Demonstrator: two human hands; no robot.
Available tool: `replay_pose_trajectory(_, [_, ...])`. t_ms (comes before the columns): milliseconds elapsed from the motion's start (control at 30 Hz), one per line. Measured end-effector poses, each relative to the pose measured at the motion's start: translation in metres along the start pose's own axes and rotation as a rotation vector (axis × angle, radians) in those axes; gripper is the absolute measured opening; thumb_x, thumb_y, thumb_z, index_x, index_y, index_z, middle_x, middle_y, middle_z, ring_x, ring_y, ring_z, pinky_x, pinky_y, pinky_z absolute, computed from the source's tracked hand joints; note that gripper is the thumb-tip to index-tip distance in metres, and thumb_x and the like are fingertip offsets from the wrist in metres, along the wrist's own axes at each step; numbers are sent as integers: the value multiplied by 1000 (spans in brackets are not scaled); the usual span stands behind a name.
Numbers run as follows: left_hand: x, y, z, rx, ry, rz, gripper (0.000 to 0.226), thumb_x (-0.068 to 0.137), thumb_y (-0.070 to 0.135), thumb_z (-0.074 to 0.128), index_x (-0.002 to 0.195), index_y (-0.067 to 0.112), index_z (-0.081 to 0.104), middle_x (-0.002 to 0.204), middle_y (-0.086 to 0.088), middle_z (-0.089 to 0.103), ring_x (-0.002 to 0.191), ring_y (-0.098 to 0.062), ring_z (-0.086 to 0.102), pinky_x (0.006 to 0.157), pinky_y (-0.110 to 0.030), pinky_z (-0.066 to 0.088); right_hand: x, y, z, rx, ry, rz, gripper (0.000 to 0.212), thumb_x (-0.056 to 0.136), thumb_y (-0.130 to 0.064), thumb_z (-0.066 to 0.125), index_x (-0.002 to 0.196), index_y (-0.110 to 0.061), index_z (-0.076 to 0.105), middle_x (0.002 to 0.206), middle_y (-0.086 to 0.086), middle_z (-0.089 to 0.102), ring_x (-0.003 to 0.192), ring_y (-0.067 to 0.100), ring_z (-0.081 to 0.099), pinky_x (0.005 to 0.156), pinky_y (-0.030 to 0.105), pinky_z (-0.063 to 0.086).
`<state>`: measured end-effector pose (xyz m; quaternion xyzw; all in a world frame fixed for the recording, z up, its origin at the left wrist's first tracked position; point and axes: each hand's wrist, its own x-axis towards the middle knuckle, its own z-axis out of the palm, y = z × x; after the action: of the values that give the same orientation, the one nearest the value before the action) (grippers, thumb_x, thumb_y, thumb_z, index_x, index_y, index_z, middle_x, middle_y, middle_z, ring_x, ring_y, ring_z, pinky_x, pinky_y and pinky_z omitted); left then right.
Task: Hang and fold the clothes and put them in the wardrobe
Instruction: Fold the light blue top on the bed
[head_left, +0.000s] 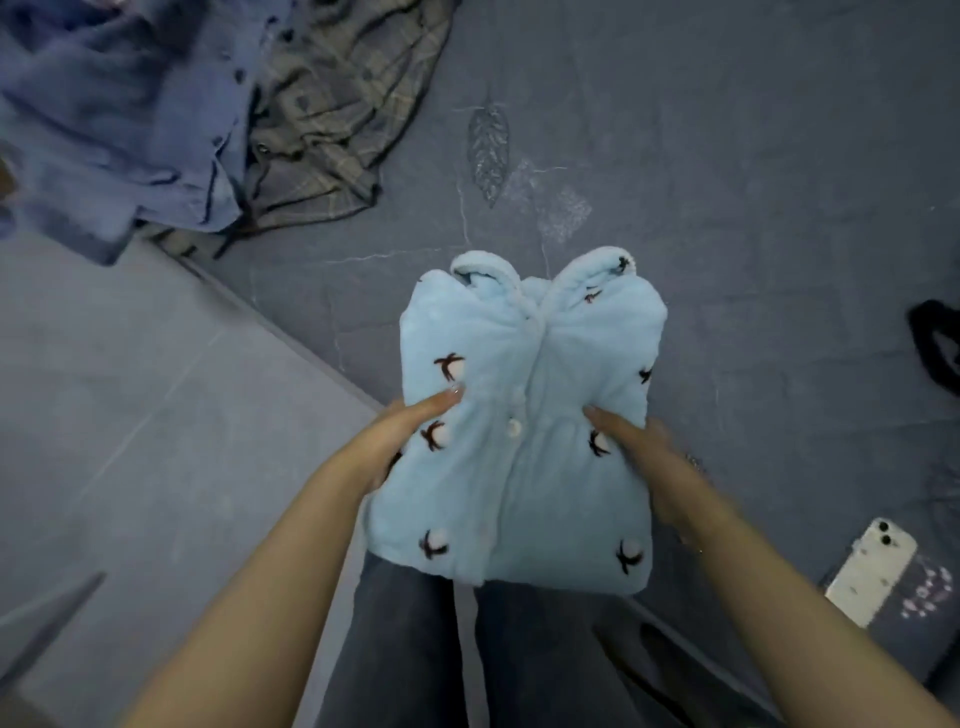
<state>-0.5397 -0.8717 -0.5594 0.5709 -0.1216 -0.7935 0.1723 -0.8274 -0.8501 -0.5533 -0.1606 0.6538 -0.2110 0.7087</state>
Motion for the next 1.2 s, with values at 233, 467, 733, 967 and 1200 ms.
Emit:
replay_pose_trajectory(233, [-115, -67, -67, -221, 180, 179, 58, 72, 48, 83, 122, 23, 67, 117, -6, 70, 104, -29, 69, 77, -36, 58, -48, -9, 101, -197, -248, -48, 46, 84, -32, 72, 128, -23, 60, 117, 3, 71, 103, 25, 70, 76, 36, 60])
replay_pose_trajectory(467, [-267, -158, -110, -559, 480, 386, 54, 62, 44, 88, 109, 23, 74, 108, -6, 74, 95, -27, 72, 69, -35, 59, -114, 5, 243, -547, -569, -81, 52, 82, -33, 71, 131, -22, 58, 119, 2, 70, 104, 24, 69, 73, 33, 59])
replay_pose_trajectory(733, [-476, -282, -112, -960, 910, 606, 89, 63, 30, 91, 138, 19, 46, 127, -9, 63, 108, -34, 65, 94, -53, 52, -281, 65, 405, -951, -938, -106, 46, 77, -40, 75, 118, -19, 68, 110, 6, 73, 98, 27, 71, 77, 34, 57])
replay_pose_trajectory(967, [-645, -342, -106, -1168, 1114, 894, 96, 60, 28, 92, 142, 22, 42, 127, -11, 64, 109, -35, 65, 96, -54, 50, -444, 99, 540, -1140, -1202, -246, 26, 79, -33, 75, 101, -19, 72, 91, -1, 77, 79, 16, 74, 53, 21, 54])
replay_pose_trajectory(1200, [-778, -367, -115, -1182, 1293, 1057, 66, 70, 28, 86, 130, 21, 59, 116, -10, 70, 107, -32, 67, 100, -50, 48, -569, 132, 659, -1263, -1502, -290, 33, 66, -41, 84, 93, -23, 79, 100, 5, 76, 86, 24, 74, 56, 25, 56])
